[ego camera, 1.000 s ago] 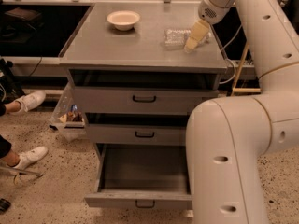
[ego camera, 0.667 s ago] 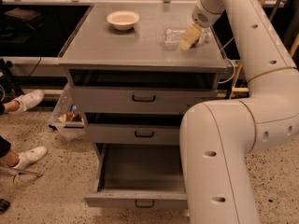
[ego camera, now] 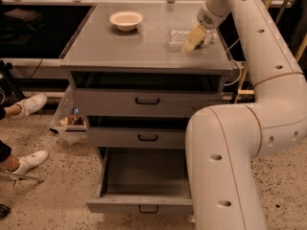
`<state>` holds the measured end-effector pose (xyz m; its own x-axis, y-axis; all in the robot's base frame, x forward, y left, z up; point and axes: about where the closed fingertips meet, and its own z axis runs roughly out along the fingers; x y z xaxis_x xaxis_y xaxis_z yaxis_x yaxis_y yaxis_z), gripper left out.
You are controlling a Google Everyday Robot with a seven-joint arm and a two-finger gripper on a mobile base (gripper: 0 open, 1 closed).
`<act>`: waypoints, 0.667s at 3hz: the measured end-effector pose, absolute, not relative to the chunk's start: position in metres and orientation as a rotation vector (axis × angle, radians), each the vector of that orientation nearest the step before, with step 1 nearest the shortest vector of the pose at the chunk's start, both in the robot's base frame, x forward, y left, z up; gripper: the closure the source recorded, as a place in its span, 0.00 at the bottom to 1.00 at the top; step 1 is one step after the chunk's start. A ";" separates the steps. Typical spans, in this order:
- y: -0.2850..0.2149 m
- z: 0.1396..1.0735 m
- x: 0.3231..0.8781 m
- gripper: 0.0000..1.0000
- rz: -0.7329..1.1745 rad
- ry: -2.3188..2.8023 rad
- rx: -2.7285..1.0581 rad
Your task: Place water bottle into bottom drawer
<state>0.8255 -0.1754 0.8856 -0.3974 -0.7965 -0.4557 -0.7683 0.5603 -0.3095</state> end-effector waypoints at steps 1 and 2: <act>-0.169 0.882 0.842 0.00 -0.095 2.206 -1.227; -0.150 0.856 0.863 0.00 -0.146 2.225 -1.240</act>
Offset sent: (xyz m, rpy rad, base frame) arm 0.1607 -0.0149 0.0546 -0.0094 -0.0902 -0.0437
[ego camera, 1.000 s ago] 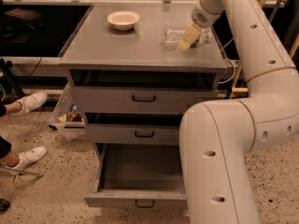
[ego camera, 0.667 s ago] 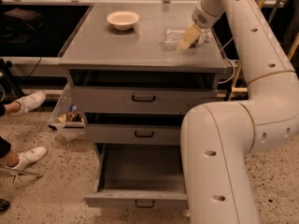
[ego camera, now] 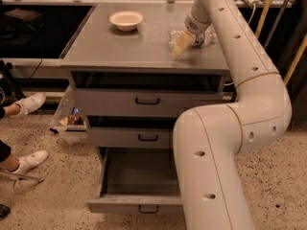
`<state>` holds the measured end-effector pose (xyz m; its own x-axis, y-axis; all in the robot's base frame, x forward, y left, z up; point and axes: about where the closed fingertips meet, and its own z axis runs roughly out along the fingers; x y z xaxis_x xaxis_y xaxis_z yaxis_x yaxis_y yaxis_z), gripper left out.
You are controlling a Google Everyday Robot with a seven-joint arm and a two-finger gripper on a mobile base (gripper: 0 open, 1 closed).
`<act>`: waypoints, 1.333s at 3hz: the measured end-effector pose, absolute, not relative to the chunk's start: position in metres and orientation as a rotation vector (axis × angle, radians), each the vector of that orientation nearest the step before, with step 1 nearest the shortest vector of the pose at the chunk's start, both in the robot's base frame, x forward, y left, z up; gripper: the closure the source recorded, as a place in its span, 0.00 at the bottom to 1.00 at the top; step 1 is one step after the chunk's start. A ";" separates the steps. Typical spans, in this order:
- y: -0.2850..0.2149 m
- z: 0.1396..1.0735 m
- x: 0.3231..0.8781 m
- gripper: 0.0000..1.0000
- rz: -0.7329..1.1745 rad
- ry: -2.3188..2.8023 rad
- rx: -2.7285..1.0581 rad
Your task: Place water bottle into bottom drawer
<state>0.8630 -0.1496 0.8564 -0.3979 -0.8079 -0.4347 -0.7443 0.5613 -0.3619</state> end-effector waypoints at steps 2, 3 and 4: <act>-0.146 0.856 0.864 0.00 -0.139 2.214 -1.250; -0.146 0.856 0.864 0.19 -0.139 2.214 -1.250; -0.146 0.856 0.864 0.42 -0.139 2.214 -1.250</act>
Offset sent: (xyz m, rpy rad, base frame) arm 0.0123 0.0065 0.0140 0.0128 -0.0204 0.0342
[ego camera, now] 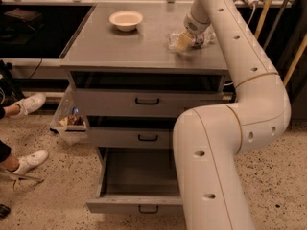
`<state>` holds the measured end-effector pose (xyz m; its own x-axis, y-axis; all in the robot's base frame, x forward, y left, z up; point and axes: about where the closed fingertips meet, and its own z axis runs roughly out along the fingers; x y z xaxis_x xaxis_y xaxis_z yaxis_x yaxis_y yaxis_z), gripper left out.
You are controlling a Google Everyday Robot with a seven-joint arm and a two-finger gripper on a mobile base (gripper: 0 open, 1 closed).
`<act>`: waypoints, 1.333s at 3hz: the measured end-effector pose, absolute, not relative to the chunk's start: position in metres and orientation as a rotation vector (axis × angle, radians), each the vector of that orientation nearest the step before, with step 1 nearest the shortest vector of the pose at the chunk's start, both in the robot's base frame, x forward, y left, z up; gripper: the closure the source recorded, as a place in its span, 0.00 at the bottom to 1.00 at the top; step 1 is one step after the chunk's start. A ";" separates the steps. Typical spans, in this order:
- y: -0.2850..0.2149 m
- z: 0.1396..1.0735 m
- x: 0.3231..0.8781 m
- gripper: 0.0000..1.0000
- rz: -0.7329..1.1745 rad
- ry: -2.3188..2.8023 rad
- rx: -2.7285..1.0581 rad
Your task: Place water bottle into bottom drawer
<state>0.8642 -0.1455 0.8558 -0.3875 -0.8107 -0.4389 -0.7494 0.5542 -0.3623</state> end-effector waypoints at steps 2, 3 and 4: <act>-0.145 0.856 0.864 0.89 -0.139 2.214 -1.250; -0.145 0.855 0.864 1.00 -0.138 2.214 -1.250; -0.146 0.873 0.850 1.00 -0.070 2.176 -1.273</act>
Offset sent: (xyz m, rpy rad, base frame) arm 0.0000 0.0000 0.0000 0.0000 0.0000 0.0000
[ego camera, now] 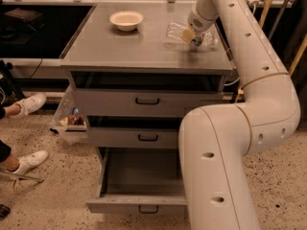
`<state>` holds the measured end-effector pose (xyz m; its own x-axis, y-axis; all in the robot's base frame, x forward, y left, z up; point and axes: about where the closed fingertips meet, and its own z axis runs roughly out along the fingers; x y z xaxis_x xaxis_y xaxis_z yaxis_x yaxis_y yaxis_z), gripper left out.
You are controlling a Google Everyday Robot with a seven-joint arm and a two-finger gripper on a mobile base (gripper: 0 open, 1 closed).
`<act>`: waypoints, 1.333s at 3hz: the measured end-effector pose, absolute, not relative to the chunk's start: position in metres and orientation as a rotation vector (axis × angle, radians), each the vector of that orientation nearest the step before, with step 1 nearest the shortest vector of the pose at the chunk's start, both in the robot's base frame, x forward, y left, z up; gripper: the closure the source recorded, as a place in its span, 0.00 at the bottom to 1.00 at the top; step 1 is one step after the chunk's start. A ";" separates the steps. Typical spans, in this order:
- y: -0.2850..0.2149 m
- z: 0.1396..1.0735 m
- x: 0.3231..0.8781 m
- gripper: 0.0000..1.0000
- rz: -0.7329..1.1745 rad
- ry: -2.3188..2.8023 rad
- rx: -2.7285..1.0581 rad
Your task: Place water bottle into bottom drawer
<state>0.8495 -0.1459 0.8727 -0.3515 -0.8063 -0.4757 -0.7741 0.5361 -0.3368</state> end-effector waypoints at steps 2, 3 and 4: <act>-0.151 0.941 0.773 1.00 0.051 2.174 -1.309; -0.193 1.000 0.733 1.00 -0.026 2.117 -1.172; -0.214 1.032 0.698 1.00 -0.062 2.080 -1.122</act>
Offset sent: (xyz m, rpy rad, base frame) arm -0.2956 0.0436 -0.0021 0.0386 0.2096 0.0592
